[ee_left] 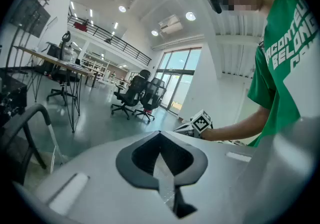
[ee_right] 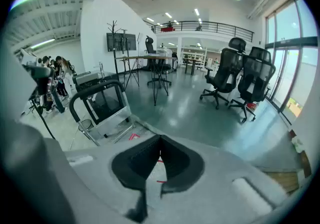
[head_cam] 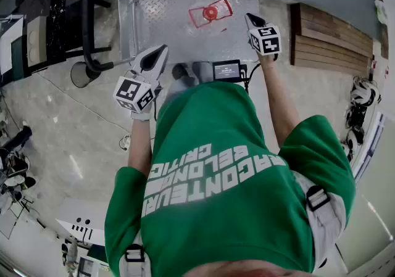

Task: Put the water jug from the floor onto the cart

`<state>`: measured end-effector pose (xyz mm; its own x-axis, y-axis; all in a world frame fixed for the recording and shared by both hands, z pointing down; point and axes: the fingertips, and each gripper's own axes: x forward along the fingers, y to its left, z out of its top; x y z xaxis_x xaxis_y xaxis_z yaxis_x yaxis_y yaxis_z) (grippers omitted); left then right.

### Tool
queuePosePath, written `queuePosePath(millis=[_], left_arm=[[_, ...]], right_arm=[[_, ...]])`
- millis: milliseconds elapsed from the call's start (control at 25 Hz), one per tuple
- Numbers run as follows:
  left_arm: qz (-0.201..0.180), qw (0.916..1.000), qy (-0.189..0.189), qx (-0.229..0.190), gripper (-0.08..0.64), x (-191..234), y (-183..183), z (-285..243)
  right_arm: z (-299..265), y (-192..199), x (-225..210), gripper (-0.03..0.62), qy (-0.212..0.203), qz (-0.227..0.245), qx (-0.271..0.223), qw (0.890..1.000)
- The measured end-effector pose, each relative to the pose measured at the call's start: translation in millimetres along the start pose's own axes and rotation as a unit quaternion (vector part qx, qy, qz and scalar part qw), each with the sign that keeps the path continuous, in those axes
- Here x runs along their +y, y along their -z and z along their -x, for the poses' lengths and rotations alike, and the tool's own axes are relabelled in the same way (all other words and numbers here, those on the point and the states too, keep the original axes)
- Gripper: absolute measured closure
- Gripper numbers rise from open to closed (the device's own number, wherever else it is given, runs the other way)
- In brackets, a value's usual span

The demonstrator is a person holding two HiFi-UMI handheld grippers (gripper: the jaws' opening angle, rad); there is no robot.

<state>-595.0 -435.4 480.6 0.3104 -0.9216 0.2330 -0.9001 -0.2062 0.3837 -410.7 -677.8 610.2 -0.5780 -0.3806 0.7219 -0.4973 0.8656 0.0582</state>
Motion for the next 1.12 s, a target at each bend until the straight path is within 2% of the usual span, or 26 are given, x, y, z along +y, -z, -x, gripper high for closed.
queuePosePath(millis=[320, 760, 920, 1120], left_arm=[[-0.026, 0.9977, 0.062, 0.01, 0.546, -16.3, -7.5, -14.0], [-0.048, 0.989, 0.135, 0.039, 0.546, -40.2, -3.5, -30.6], [-0.048, 0.9878, 0.141, 0.047, 0.546, -55.2, -1.3, -45.0], [-0.046, 0.9882, 0.139, 0.045, 0.549, -69.2, -1.3, -63.6]], right_arm=[[66.3, 1.6, 0.2, 0.6, 0.026, -0.013, -0.042, 0.999], [168.4, 19.6, 16.0, 0.6, 0.064, -0.032, -0.08, 0.994], [195.0, 34.1, 12.5, 0.6, 0.061, -0.039, -0.085, 0.994], [199.1, 55.6, 4.5, 0.6, 0.044, -0.047, -0.087, 0.994]])
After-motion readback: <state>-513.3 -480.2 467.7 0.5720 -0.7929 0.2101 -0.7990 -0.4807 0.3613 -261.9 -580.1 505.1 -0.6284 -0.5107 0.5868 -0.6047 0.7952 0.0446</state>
